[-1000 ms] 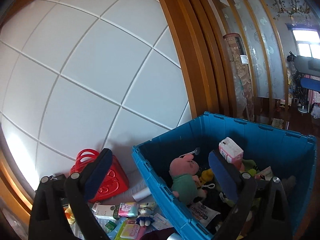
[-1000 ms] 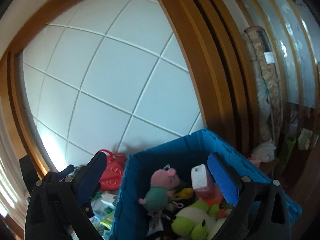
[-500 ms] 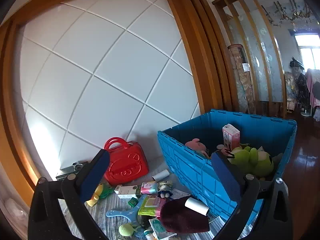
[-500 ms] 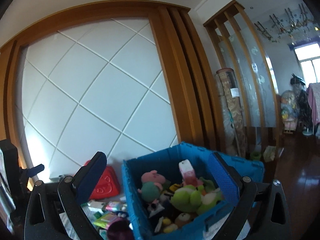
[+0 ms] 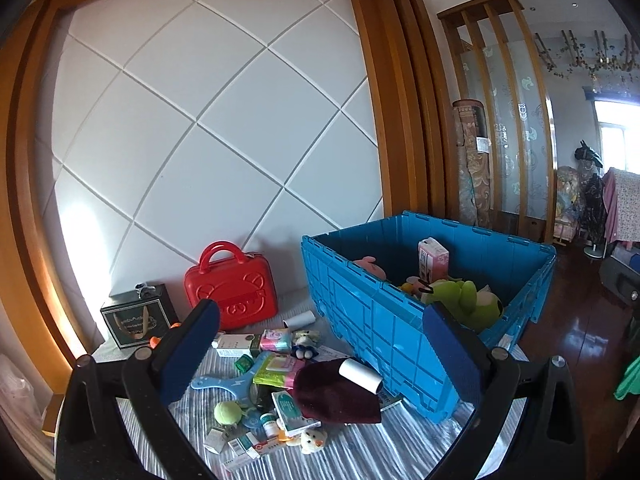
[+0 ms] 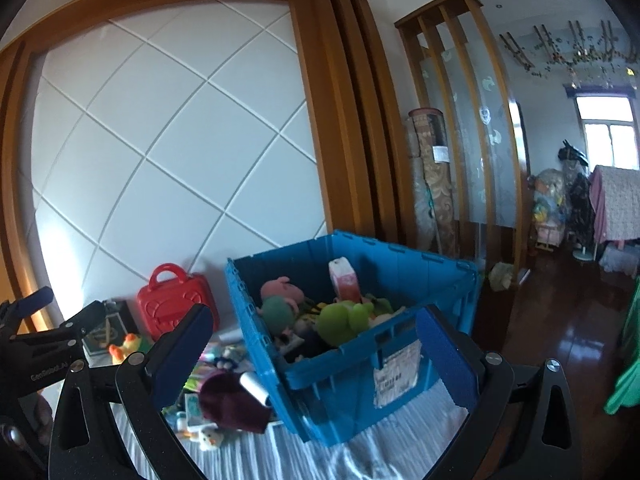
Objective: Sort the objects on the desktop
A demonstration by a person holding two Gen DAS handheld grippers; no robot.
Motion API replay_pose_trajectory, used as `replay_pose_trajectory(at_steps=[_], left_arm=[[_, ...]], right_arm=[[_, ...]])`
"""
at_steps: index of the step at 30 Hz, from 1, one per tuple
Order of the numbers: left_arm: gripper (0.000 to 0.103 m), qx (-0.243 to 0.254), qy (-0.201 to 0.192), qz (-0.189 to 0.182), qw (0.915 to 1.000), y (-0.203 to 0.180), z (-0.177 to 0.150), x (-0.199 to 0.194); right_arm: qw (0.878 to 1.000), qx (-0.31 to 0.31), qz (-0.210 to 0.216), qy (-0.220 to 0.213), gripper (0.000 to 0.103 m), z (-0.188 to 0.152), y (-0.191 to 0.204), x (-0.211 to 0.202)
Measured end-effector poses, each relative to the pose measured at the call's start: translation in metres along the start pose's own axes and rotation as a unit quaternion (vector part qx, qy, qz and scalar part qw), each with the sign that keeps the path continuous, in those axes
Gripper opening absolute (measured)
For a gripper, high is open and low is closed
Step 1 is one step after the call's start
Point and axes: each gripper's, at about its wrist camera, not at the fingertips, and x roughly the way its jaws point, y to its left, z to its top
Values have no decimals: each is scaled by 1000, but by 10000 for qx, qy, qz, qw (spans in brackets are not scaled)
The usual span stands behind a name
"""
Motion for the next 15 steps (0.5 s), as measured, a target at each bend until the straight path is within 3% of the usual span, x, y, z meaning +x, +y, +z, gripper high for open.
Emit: replay_pose_trajectory(at_steps=[3, 15], left_arm=[[103, 60, 32, 117, 9999, -8, -7, -4], [103, 117, 561, -387, 9976, -21, -52, -4]], right_arm=[[9999, -124, -57, -53, 103, -1, -2, -8], [9992, -329, 19, 225, 103, -20, -5, -5]])
